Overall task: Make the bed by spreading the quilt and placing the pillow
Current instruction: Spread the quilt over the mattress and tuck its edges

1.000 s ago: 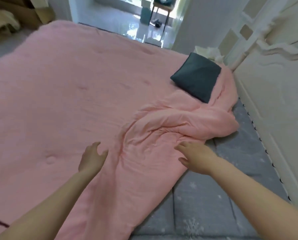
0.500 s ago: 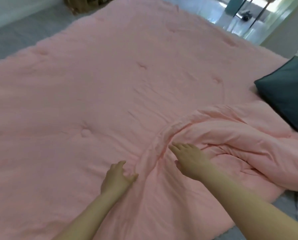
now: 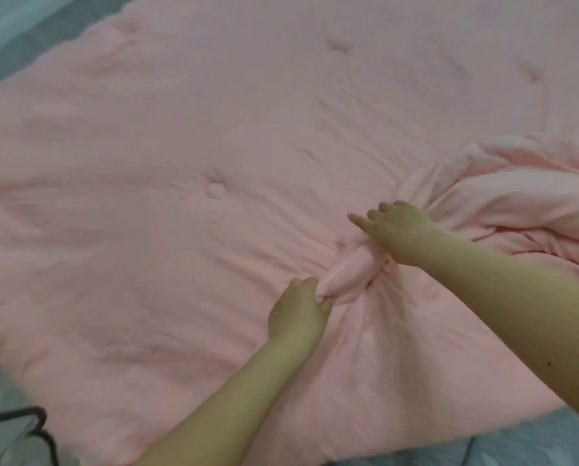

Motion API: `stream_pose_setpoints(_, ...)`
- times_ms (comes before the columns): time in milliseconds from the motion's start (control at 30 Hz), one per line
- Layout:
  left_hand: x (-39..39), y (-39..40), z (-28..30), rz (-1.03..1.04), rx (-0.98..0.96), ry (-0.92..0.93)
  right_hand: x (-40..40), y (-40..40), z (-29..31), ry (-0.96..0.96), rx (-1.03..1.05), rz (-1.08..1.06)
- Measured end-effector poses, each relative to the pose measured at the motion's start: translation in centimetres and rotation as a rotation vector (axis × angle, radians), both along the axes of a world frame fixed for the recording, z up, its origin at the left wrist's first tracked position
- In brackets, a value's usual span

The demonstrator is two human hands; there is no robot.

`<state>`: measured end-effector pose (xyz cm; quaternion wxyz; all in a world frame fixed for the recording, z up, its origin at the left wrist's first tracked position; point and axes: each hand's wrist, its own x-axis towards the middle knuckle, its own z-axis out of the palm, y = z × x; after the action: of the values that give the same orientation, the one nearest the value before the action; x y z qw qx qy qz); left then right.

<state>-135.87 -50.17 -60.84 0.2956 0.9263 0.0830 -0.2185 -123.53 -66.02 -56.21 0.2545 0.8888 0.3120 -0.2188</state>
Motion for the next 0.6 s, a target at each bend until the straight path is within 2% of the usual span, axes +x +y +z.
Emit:
stream_pose_setpoints(100,-0.3,0.0,1.3,-0.060,0.033,-0.008,-1.1,-1.9,1.0,-0.030,0.004,0.001)
stream_pose_setpoints(167,-1.1,-0.7,2.7,-0.104,0.072,-0.009,-2.4,-3.3,2.8,-0.126,0.117,0.073)
stream_pose_setpoints(233,-2.5,-2.1,4.5,-0.152,0.121,-0.006,-3.8,-4.9,4.6,-0.132,0.078,0.112)
stream_pose_setpoints(333,-4.4,-4.1,6.3,-0.225,0.163,-0.035,-5.9,-7.2,6.4,0.029,-0.056,-0.010)
stream_pose_setpoints(467,-7.0,-4.8,8.1,-0.238,0.173,-0.160,-8.7,-10.2,8.6,0.012,-0.033,-0.173)
stream_pose_setpoints(533,-8.8,-4.6,8.3,-0.259,0.183,-0.244,-11.2,-12.0,9.0,-0.023,-0.038,-0.219)
stream_pose_setpoints(600,-10.6,-4.4,8.3,-0.288,0.149,-0.242,-13.4,-13.1,8.8,-0.191,0.001,-0.082)
